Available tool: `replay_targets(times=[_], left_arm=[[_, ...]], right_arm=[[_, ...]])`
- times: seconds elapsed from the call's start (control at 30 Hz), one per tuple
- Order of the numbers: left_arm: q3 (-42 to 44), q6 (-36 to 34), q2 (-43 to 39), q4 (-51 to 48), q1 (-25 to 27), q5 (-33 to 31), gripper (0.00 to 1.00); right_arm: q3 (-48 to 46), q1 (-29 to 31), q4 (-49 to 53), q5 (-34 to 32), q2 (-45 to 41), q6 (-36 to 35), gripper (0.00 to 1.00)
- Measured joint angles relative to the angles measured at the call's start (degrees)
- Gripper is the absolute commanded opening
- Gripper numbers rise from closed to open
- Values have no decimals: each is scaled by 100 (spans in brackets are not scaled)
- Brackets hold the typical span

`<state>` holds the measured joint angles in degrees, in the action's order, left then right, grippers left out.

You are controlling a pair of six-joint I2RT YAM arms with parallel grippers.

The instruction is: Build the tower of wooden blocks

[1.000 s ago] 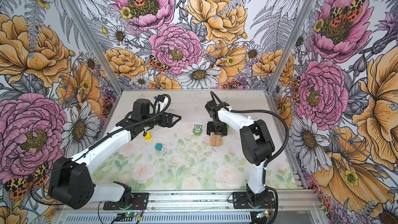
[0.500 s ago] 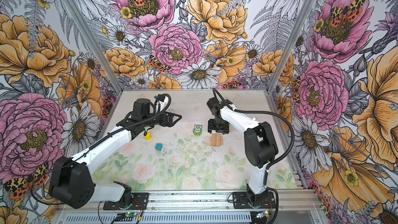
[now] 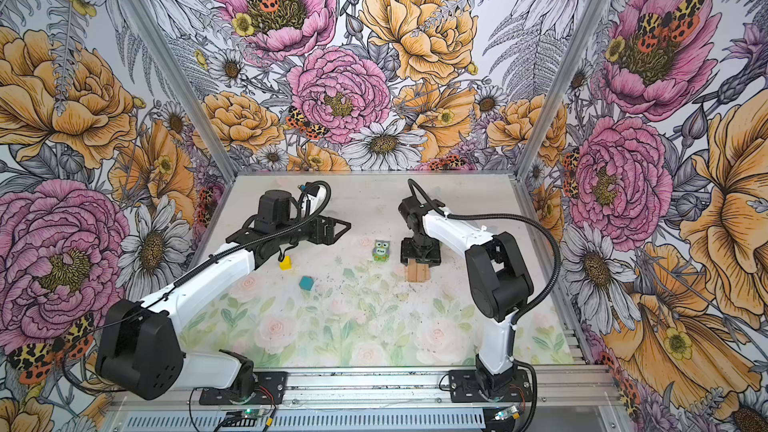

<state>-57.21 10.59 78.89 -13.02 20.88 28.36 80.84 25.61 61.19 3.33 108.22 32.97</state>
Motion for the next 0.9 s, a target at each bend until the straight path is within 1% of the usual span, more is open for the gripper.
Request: replay_targets(times=[0.23, 0.53, 0.9], left_arm=[[0, 0, 0, 0, 31, -2, 99], [-4, 0, 68, -4, 103, -4, 99], [-46, 0, 94, -42, 103, -28, 99]], right_arm=[[-2, 0, -42, -2, 142, -4, 66], [-7, 9, -85, 15, 240, -76, 50], [0, 9, -79, 37, 240, -94, 47]])
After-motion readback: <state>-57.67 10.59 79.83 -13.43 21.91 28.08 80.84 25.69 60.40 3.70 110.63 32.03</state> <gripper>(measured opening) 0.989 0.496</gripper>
